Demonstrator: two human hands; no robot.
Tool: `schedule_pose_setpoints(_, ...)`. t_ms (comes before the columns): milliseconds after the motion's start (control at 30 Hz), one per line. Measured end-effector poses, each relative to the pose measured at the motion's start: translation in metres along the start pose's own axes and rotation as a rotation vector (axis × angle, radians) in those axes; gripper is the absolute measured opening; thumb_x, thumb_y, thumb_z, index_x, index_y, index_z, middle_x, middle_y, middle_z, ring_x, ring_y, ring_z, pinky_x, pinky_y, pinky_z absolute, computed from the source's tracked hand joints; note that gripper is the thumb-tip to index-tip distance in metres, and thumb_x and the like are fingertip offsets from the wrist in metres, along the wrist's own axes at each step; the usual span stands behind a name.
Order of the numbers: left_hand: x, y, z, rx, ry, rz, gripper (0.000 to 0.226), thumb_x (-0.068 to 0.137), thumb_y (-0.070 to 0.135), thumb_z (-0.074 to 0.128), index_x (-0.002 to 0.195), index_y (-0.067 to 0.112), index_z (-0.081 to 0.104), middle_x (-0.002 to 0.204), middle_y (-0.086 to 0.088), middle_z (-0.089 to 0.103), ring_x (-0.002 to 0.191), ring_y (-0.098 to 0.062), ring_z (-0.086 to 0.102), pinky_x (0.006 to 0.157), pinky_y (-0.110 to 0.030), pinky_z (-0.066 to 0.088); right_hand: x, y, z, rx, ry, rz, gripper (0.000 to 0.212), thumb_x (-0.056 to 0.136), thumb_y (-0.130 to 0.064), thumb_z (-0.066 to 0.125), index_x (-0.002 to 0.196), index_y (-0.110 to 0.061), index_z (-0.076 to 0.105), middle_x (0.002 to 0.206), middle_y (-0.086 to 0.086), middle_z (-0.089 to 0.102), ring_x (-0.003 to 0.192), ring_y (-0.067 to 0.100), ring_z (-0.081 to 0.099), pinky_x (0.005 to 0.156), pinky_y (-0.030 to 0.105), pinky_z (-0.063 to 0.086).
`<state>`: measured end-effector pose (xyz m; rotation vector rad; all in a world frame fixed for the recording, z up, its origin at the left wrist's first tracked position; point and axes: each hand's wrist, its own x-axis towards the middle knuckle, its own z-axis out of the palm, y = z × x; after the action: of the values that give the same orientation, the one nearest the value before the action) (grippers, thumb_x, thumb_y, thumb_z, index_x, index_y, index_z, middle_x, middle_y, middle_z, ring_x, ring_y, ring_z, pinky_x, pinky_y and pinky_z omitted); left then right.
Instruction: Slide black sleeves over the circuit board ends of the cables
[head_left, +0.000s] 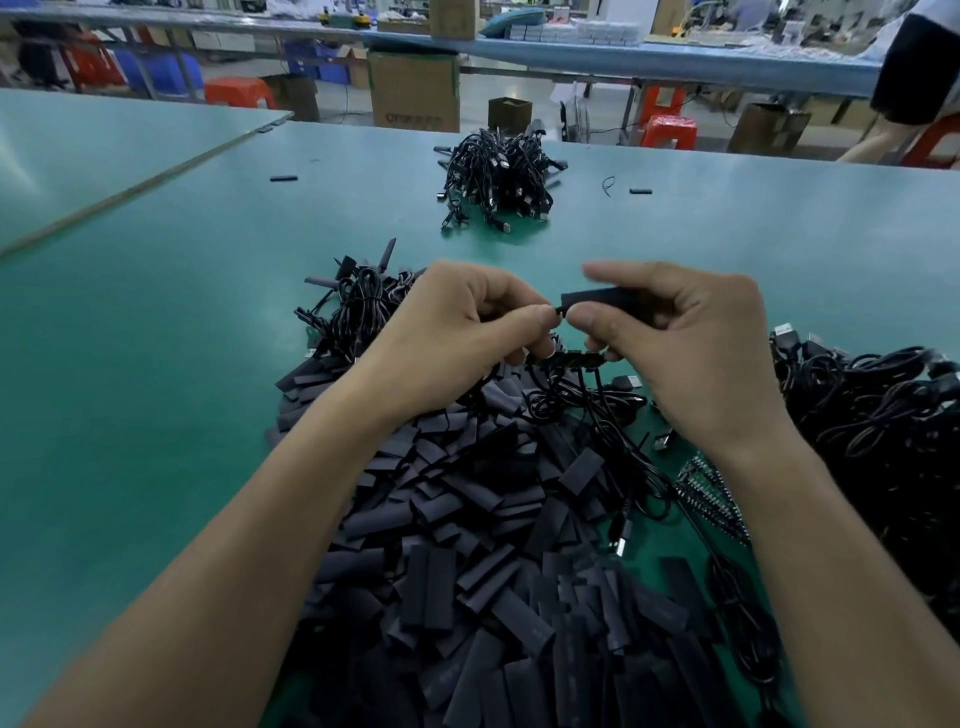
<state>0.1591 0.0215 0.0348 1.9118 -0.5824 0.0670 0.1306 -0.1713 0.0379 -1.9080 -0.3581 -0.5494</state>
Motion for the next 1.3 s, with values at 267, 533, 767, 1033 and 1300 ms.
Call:
schedule_pose_setpoints(267, 0.0, 0.003, 0.004, -0.079, 0.066, -0.002, 0.009, 0.096, 0.017, 0.067, 0.091, 0.015, 0.075, 0.079, 0.004, 0.078, 0.066, -0.007, 0.07, 0.065, -0.019, 0.056, 0.002, -0.001, 0.011, 0.191, 0.195, 0.04, 0.035, 0.086, -0.009, 0.076, 0.119, -0.017, 0.067, 0.081, -0.008, 0.077, 0.07, 0.014, 0.074, 0.069, 0.024, 0.06)
schedule_pose_setpoints(533, -0.001, 0.008, 0.006, -0.09, 0.126, 0.004, 0.009, 0.096, 0.012, 0.066, 0.089, 0.013, 0.073, 0.078, 0.0, 0.077, 0.063, -0.006, 0.069, 0.065, -0.018, 0.055, -0.001, 0.002, 0.019, 0.159, 0.175, 0.059, 0.04, 0.09, -0.016, 0.074, 0.128, -0.016, 0.064, 0.084, -0.012, 0.077, 0.072, 0.012, 0.075, 0.069, 0.024, 0.06)
schedule_pose_setpoints(767, -0.002, 0.009, 0.001, -0.056, 0.071, -0.005, 0.009, 0.089, 0.022, 0.075, 0.098, 0.018, 0.073, 0.088, 0.004, 0.077, 0.083, -0.01, 0.073, 0.081, -0.022, 0.058, 0.001, -0.004, 0.013, 0.32, 0.207, 0.123, 0.011, 0.093, -0.009, 0.067, 0.099, -0.018, 0.065, 0.077, 0.001, 0.076, 0.07, 0.02, 0.074, 0.061, 0.024, 0.055)
schedule_pose_setpoints(1033, 0.003, -0.012, -0.008, 0.269, 0.015, -0.125, 0.01, 0.087, 0.025, 0.078, 0.096, 0.024, 0.073, 0.081, 0.01, 0.074, 0.071, -0.003, 0.07, 0.062, -0.012, 0.049, 0.003, -0.006, 0.011, 0.268, 0.271, 0.133, 0.008, 0.096, -0.013, 0.066, 0.102, -0.019, 0.063, 0.077, 0.0, 0.075, 0.073, 0.018, 0.074, 0.063, 0.024, 0.054)
schedule_pose_setpoints(1300, 0.015, -0.046, -0.033, 0.051, 0.689, -0.203, 0.029, 0.092, 0.024, 0.072, 0.12, 0.017, 0.068, 0.085, 0.007, 0.073, 0.057, 0.004, 0.059, 0.064, -0.022, 0.05, -0.003, 0.01, 0.012, -0.501, -0.282, 0.12, 0.042, 0.092, -0.033, 0.069, 0.133, -0.031, 0.06, 0.129, -0.014, 0.063, 0.12, 0.004, 0.055, 0.097, 0.012, 0.034)
